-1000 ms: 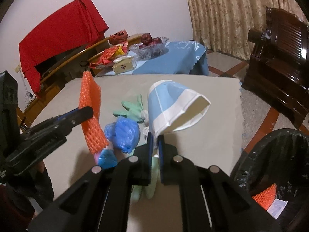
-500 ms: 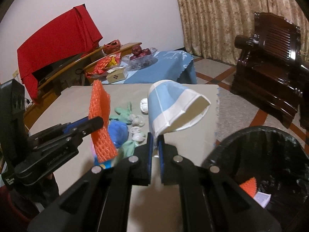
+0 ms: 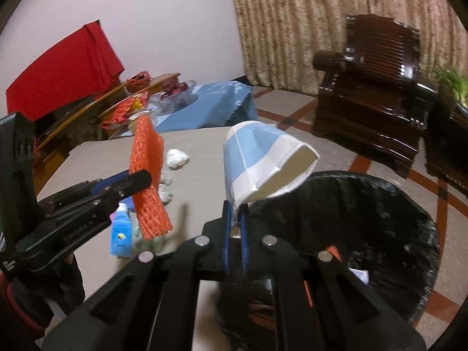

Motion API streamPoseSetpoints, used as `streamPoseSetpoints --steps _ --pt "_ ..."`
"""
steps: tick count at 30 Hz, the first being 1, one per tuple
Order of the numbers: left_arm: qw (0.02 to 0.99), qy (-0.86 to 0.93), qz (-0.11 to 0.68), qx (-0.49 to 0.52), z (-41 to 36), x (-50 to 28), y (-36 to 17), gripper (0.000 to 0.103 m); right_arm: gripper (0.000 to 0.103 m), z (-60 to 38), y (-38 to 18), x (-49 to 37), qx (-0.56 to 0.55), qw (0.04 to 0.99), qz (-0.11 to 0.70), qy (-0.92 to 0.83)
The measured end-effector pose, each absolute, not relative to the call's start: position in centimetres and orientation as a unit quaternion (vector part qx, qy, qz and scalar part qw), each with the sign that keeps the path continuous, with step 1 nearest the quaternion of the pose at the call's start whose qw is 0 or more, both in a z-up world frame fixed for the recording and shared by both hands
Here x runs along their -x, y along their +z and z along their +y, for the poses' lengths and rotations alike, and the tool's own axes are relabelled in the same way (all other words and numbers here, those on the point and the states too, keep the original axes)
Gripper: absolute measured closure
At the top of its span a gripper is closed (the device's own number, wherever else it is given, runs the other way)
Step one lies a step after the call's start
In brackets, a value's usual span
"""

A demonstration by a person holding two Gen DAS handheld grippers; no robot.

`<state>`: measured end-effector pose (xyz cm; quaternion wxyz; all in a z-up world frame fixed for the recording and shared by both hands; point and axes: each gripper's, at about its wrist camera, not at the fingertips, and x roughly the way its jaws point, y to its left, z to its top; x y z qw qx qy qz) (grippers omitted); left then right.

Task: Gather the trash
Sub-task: 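Carry the net and cup over the bin and open both tools, then move both open tools back to the items on the table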

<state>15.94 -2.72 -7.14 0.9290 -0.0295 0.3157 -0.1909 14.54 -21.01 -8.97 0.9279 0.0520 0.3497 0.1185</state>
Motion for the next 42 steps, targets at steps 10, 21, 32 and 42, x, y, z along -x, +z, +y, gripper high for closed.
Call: streamPoseSetpoints --steps 10,21,32,42 --pt "0.917 -0.235 0.321 0.004 -9.1 -16.0 -7.5 0.084 0.097 -28.0 -10.2 -12.7 -0.074 0.932 0.352 0.054" --pt "0.898 -0.270 0.346 -0.023 -14.9 -16.9 -10.0 0.084 0.097 -31.8 -13.0 -12.7 -0.077 0.922 0.379 0.021" --pt "0.886 -0.277 0.370 -0.013 -14.8 -17.8 -11.5 0.053 0.051 -33.4 -15.9 -12.9 -0.077 0.899 0.431 -0.012" --pt "0.906 -0.217 0.364 0.000 -9.8 -17.1 -11.6 0.023 0.016 -32.2 -15.3 -11.4 -0.077 0.906 0.415 -0.027"
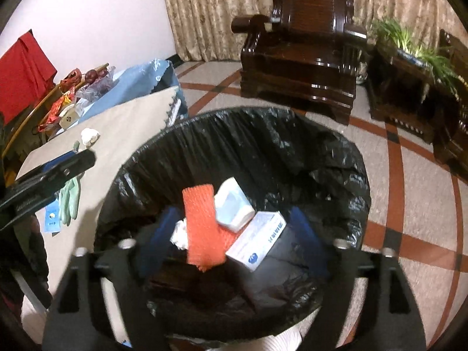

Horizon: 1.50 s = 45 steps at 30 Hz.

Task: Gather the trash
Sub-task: 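Move both open tools back to the items on the table, then grasp the green rubber glove with the right tool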

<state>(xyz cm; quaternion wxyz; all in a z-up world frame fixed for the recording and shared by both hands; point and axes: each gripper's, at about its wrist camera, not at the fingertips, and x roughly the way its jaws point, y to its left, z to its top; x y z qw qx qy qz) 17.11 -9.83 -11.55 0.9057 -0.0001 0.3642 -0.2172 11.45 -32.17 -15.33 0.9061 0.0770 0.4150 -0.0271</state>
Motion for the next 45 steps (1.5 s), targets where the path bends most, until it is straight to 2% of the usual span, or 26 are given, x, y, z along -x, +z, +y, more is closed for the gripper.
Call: streamPoseSetpoints --steps 3,8,21,32,45 --pt "0.919 -0.186 0.348 0.004 -7.0 -16.3 -10.8 0.011 0.011 -31.1 -14.3 -11.6 -0.066 0.915 0.398 -0.024" --pt "0.932 -0.142 0.334 0.006 -2.2 -15.4 -10.0 0.006 0.009 -29.1 -12.7 -12.2 -0.064 0.926 0.371 -0.008" --pt "0.938 -0.011 0.347 0.019 10.0 -12.3 -11.7 0.006 0.008 -20.3 -12.3 -15.0 -0.049 0.930 0.359 0.065" --pt "0.933 0.056 0.355 0.029 16.9 -11.6 -13.7 0.007 0.008 -10.4 -13.5 -18.0 -0.010 0.926 0.353 0.136" --pt "0.924 0.076 0.373 0.040 20.1 -13.1 -16.3 0.009 0.011 -1.7 -21.0 -23.1 0.024 0.898 0.410 0.159"
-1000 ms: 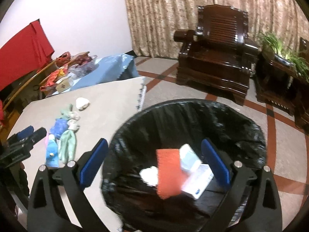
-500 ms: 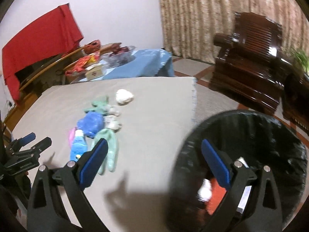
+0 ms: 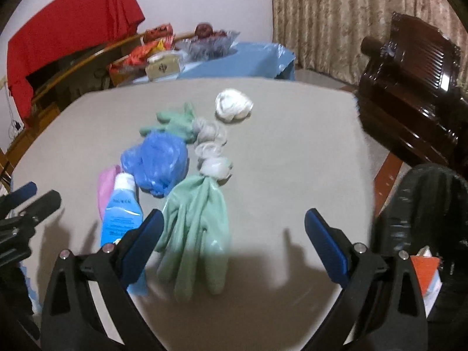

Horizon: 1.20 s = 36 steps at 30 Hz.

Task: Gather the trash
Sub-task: 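Grasp the green rubber glove with the right tool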

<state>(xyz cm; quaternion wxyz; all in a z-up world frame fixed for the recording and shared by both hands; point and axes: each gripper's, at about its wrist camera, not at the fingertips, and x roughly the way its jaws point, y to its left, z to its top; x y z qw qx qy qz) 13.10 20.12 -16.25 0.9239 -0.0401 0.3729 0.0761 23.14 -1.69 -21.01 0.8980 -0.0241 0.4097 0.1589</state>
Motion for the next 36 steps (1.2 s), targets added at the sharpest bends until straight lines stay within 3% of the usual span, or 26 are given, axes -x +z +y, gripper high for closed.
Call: streamPoseSetpoints --steps 12,17,19,25,36 --pt "0.920 0.073 0.383 0.040 20.8 -13.7 -17.4 0.012 0.025 0.7 -24.0 -24.8 0.044 0.878 0.448 0.162" --pt "0.919 0.067 0.386 0.044 20.5 -13.9 -17.5 0.013 0.046 1.2 -23.8 -24.3 0.052 0.876 0.445 0.181" --pt "0.919 0.063 0.387 0.043 20.2 -14.0 -17.5 0.014 0.065 1.3 -23.7 -24.0 0.050 0.874 0.443 0.191" --pt "0.918 0.047 0.392 0.043 18.8 -14.0 -17.5 0.018 0.086 0.5 -23.5 -23.7 0.020 0.871 0.446 0.205" --pt "0.911 0.026 0.409 0.044 15.3 -13.3 -18.2 0.028 0.089 -3.3 -21.8 -21.4 -0.003 0.881 0.432 0.192"
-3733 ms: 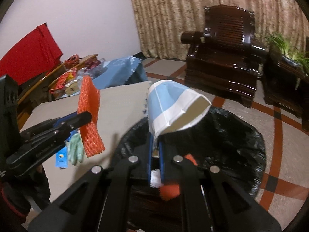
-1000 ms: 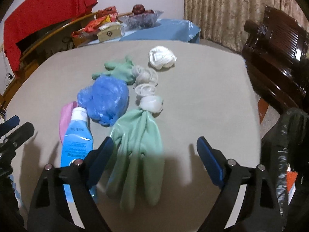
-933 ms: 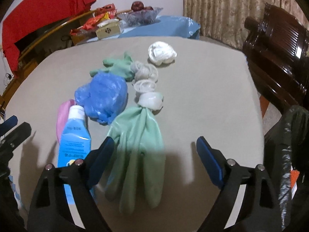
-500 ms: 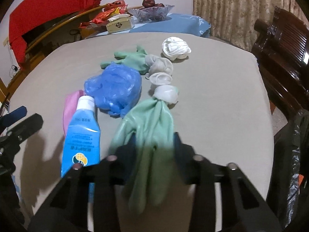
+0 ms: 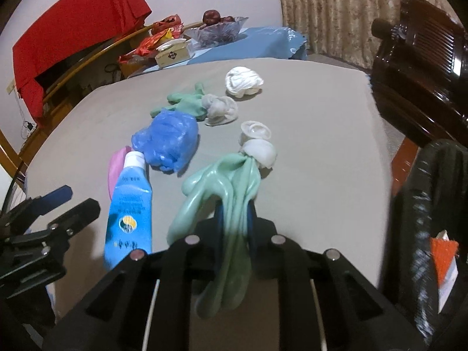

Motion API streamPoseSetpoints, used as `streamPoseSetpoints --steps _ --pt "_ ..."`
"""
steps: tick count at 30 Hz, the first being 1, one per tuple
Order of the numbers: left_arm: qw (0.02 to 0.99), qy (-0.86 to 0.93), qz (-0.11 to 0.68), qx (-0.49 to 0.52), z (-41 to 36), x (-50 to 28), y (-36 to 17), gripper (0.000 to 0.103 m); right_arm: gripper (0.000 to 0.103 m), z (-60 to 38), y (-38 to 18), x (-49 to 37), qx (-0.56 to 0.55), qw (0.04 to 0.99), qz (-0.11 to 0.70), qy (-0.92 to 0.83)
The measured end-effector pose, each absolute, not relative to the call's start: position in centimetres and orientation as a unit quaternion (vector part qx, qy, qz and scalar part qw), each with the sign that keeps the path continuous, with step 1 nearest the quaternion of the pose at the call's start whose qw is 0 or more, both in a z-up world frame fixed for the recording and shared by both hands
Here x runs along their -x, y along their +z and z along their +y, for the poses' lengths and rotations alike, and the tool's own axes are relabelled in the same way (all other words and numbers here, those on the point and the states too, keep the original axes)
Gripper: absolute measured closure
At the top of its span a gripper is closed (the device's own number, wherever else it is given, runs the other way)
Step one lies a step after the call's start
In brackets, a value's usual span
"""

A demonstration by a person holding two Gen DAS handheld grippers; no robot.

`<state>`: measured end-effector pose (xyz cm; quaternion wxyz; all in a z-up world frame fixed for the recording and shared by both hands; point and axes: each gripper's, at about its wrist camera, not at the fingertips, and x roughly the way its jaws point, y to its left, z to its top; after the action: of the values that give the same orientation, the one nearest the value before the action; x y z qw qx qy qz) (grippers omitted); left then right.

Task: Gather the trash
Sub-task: 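Grasp the green rubber glove with the right tool, then grasp the blue tube with the left tool while the right holds the glove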

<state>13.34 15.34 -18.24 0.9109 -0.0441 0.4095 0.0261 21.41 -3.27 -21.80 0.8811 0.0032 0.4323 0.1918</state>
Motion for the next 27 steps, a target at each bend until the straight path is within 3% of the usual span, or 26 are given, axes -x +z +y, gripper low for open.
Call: streamPoseSetpoints --steps 10,14,27 --pt "0.891 -0.002 0.450 0.056 12.4 -12.6 -20.2 0.056 0.089 -5.6 -21.9 -19.6 0.001 0.879 0.439 0.188" --pt "0.883 -0.015 0.464 0.062 11.8 -13.0 -20.9 0.076 0.089 -5.7 -22.0 -19.2 0.005 0.878 0.440 0.189" --pt "0.899 -0.040 0.435 0.042 12.2 -11.0 -17.7 0.099 0.088 -5.3 -20.8 -17.9 0.010 0.877 0.436 0.200"
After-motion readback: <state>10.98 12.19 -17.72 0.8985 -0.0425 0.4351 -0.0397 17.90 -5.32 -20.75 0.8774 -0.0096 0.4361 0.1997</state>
